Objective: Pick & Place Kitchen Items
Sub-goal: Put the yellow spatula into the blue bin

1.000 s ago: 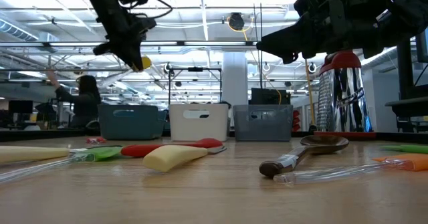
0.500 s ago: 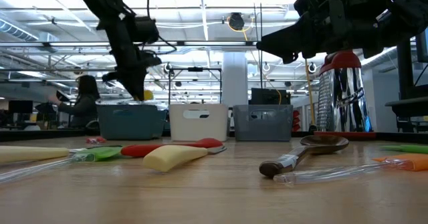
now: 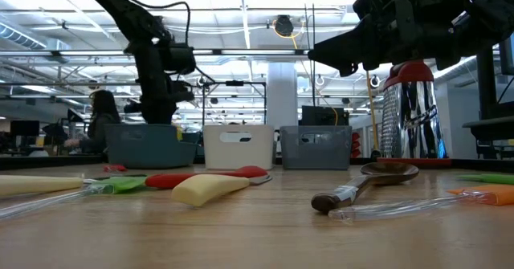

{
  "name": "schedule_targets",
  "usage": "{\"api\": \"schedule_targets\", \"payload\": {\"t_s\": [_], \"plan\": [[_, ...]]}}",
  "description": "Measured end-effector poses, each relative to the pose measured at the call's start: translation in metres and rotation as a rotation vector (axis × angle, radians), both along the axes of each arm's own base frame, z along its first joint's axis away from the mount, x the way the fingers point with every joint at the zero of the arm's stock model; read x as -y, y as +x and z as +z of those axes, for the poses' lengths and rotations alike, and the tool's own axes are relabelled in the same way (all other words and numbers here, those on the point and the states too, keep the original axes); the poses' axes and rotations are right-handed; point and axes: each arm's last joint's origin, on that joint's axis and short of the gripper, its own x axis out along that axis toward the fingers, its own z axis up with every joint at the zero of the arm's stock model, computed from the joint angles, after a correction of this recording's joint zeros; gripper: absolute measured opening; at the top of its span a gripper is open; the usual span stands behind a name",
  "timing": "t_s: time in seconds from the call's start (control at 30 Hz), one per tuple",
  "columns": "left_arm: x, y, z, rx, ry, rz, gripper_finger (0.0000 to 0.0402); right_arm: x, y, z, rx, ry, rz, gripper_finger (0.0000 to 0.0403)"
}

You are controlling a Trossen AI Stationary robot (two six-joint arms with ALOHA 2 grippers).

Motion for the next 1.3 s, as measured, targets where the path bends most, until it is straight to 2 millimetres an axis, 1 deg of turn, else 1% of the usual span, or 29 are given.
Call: {"api": "schedule_targets", "payload": {"t_s": [0.4, 0.67, 1.07, 1.2, 1.3], "plan": [[-0.006, 0.006, -0.02, -0.04, -0.012, -0.073, 0.0055, 0.0, 0.0, 0.0, -0.002, 0.0, 0.0, 0.0141], [-0.009, 0.01, -0.02, -0.017, 0.025, -0.098, 0.0057, 0.0, 0.0, -0.001, -0.009, 0.001, 0.001, 0.0141], [-0.009, 0.009, -0.02, -0.022, 0.017, -0.077, 0.0058, 0.0, 0.0, -0.001, -0.009, 0.001, 0.0, 0.0141], [-0.008, 0.008, -0.021, -0.036, 0.007, -0.073, 0.0058, 0.0, 0.0, -0.001, -0.009, 0.001, 0.0, 0.0141], [-0.008, 0.006, -0.021, -0.079, 0.026, -0.06, 0.0058, 0.0, 0.0, -0.001, -0.009, 0.001, 0.001, 0.0141]]}}
